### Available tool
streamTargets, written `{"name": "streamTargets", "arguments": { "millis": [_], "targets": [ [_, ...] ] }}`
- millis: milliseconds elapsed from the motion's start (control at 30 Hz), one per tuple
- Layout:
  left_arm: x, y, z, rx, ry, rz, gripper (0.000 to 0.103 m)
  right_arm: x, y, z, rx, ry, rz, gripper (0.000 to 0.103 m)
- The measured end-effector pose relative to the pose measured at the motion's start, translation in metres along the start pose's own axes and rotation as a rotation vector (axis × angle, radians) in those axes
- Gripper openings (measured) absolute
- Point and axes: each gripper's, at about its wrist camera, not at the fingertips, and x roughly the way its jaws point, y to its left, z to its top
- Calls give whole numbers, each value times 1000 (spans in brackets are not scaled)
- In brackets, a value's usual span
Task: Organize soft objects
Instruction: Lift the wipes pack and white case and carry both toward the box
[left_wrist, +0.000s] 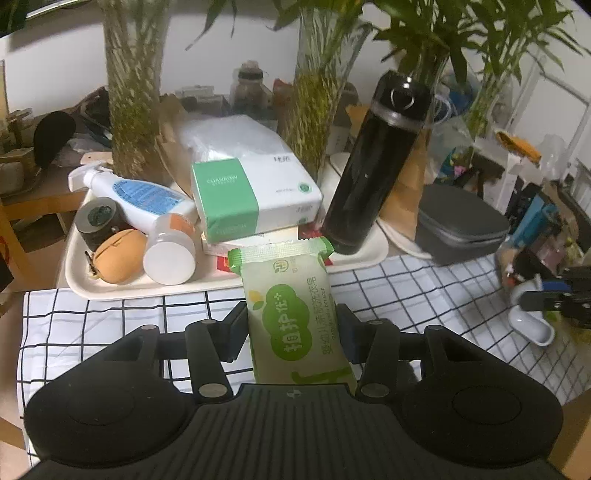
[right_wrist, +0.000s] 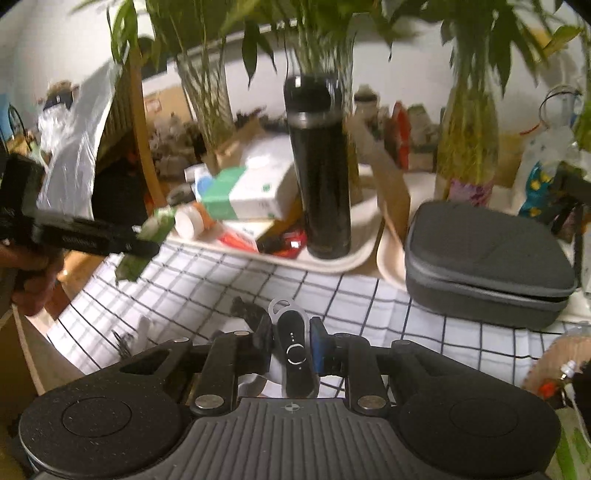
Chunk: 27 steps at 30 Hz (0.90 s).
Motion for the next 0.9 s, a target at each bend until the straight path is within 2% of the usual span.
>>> {"name": "streamTargets", "arguments": {
  "millis": [200,533,667,767,900],
  "targets": [
    [-16,-2,-5,-26,-37,-3,48,-38,12,-1,29,-88,11,23],
    [-38,5,-14,-77,-79,44,48,-68,35,-9,49,-139,36,23],
    [-61,1,-17,-90,-119,74,48,-84,46,-15,59,-169,54,23],
    [-82,-7,-20,-81,-140,139,48,-95,57,-23,47,-175,58,23],
    [-113,-16,-30,-74,-163,104,48,-109,75,-35,6,-182,73,23]
  ]
}}
